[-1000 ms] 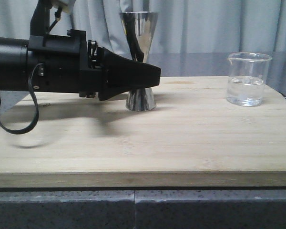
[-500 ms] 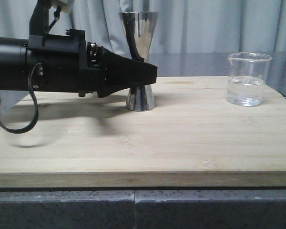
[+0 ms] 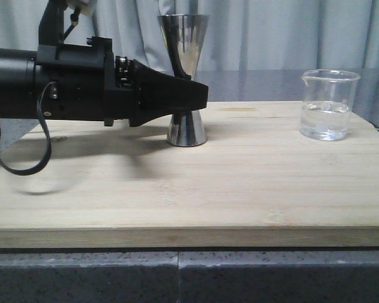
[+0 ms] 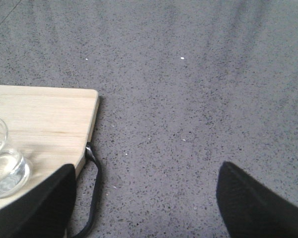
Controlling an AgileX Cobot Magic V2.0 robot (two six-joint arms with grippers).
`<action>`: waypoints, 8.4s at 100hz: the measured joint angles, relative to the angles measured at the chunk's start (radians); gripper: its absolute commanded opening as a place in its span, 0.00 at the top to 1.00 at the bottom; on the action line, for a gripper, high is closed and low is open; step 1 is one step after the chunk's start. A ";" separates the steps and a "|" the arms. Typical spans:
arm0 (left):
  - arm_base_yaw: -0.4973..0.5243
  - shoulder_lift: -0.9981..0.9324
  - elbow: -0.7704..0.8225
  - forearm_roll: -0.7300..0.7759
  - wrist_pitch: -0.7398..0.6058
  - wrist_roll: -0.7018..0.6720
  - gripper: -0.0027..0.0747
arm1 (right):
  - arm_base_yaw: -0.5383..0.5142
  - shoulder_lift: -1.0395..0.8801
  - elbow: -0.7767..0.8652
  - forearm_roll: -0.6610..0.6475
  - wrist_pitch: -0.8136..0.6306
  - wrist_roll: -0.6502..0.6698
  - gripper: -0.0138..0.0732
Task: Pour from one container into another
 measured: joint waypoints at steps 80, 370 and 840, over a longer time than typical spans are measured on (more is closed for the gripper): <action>0.000 -0.097 0.000 0.052 0.009 -0.019 0.99 | 0.183 0.000 0.175 0.057 -0.238 0.000 0.23; -0.001 -0.103 0.000 0.089 0.007 -0.030 0.99 | 0.397 0.809 0.344 0.031 -1.494 0.016 0.23; -0.001 -0.103 0.000 0.128 0.007 -0.050 0.99 | 0.397 0.636 0.046 -0.163 -1.144 0.009 0.51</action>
